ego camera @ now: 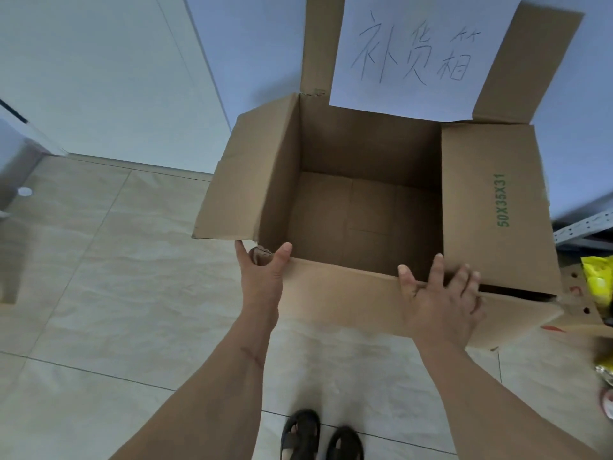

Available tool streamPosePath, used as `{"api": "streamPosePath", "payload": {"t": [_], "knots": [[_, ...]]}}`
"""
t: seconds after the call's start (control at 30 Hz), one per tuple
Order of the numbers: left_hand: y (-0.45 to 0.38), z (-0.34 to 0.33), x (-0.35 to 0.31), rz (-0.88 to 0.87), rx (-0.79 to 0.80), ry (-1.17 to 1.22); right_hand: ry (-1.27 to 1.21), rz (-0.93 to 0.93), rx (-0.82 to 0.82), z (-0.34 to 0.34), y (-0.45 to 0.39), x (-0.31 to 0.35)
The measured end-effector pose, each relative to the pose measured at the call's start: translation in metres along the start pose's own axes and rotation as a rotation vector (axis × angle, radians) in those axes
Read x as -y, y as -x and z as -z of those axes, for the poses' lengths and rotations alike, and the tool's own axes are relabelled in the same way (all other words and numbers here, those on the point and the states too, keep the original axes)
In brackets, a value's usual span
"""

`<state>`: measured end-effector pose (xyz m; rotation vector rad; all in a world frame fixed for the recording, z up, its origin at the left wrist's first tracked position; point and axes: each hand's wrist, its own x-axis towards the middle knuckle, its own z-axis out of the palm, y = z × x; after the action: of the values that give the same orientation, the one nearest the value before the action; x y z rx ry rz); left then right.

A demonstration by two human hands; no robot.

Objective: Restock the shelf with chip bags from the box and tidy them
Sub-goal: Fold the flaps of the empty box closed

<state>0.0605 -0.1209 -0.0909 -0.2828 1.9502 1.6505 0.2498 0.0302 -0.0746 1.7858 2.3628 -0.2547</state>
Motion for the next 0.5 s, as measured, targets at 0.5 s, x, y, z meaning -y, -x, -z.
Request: {"api": "streamPosePath", "payload": {"t": [0.5], "knots": [[0.013, 0.030, 0.004, -0.368, 0.089, -0.400, -0.034, 0.052, 0.047, -0.003, 0.015, 0.015]]}}
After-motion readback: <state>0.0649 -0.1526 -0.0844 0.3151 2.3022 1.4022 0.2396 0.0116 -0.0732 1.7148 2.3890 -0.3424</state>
